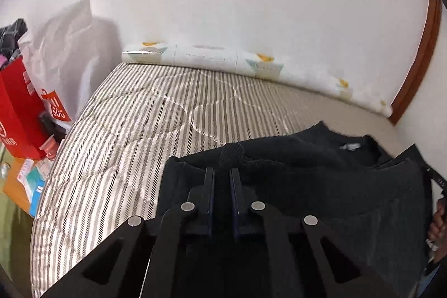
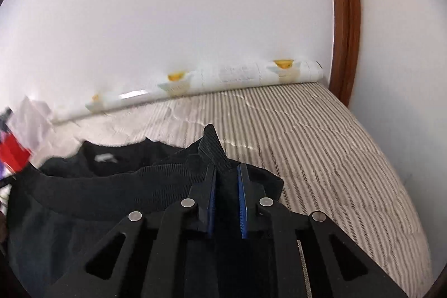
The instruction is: Fold small clothes
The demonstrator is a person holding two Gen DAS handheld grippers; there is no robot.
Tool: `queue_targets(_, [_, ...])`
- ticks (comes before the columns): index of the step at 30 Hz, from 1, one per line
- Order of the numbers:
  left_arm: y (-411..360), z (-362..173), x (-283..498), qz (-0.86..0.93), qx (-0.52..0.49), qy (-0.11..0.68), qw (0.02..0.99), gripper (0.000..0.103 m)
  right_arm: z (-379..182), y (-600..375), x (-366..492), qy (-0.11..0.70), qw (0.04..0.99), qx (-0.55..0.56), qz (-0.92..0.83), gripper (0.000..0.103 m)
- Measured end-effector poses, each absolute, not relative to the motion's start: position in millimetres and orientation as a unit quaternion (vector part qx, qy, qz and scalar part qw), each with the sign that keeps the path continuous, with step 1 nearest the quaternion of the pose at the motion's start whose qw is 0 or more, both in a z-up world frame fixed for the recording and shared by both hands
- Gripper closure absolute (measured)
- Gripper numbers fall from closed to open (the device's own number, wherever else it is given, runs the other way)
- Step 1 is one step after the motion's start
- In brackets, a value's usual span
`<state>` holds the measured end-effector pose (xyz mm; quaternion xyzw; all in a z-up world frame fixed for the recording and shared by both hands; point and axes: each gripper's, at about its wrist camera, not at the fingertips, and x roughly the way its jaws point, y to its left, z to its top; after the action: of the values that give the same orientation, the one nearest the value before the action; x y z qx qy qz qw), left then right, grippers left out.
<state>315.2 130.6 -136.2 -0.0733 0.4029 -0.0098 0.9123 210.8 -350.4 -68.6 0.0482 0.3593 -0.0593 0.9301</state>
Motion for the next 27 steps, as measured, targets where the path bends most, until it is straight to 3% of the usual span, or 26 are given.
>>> queue_targets(6, [128,-151,326,-0.006,-0.072,0.433,0.899,0.091,-94,-353,228,0.419,0.903,0.036,-0.085,0.085])
queue_targets(8, [132,-152,326,-0.006,-0.078,0.44,0.895,0.086,-90,-347,226,0.424,0.9,0.016,-0.104,0.075])
queue_targets(14, [131,-152,310,-0.021,-0.079,0.459,0.884,0.077,-76,-334,186,0.422,0.899,-0.011,-0.115,0.064])
queue_targets(22, [125,-145,251,-0.024,-0.045,0.458,0.888,0.067,-95,-341,113,0.452,0.876,0.001,-0.166,0.06])
queue_targets(27, [130,-136,206,-0.028,-0.035,0.437,0.899,0.061,-66,-312,78,0.415,0.888,-0.023,-0.198,0.059])
